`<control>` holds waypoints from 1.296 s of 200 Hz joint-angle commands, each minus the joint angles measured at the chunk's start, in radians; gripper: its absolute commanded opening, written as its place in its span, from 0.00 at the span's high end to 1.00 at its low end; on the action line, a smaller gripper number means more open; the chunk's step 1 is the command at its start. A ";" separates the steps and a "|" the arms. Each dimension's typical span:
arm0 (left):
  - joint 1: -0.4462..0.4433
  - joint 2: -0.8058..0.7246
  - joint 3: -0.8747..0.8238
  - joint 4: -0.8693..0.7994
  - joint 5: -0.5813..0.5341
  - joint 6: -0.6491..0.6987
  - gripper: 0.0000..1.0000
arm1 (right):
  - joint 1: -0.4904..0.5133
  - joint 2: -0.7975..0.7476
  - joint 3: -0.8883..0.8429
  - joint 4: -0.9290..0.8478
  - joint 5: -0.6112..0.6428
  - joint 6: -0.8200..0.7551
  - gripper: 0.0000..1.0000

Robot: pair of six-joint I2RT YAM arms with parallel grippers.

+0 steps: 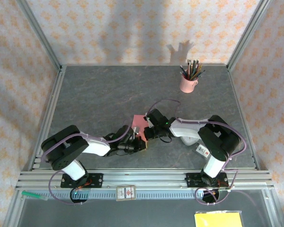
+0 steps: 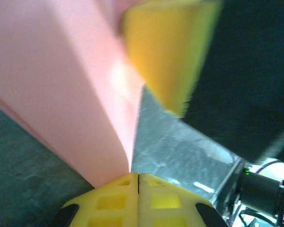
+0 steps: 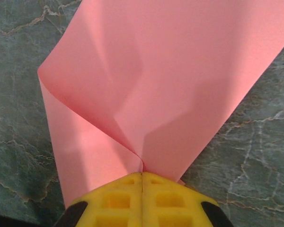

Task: Fold a paper plane with a square sheet of paper (pick it up from the middle)
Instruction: Third fold the triangle at the center of the table.

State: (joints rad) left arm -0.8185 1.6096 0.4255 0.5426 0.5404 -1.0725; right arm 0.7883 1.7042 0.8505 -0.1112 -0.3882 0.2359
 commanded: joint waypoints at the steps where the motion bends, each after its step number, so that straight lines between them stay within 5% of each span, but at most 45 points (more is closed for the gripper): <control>1: -0.007 0.030 0.010 0.014 -0.012 0.008 1.00 | -0.009 0.022 -0.033 -0.070 0.069 0.003 1.00; 56: 0.019 -0.074 0.021 -0.027 -0.018 0.020 1.00 | -0.009 0.015 -0.038 -0.072 0.074 -0.001 1.00; 259: 0.120 0.004 0.059 -0.131 -0.014 0.146 1.00 | -0.009 0.020 -0.040 -0.079 0.078 -0.011 1.00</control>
State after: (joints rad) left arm -0.7017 1.5936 0.4717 0.4278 0.5339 -0.9524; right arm 0.7883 1.7042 0.8501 -0.1108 -0.3851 0.2352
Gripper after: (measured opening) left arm 0.063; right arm 0.043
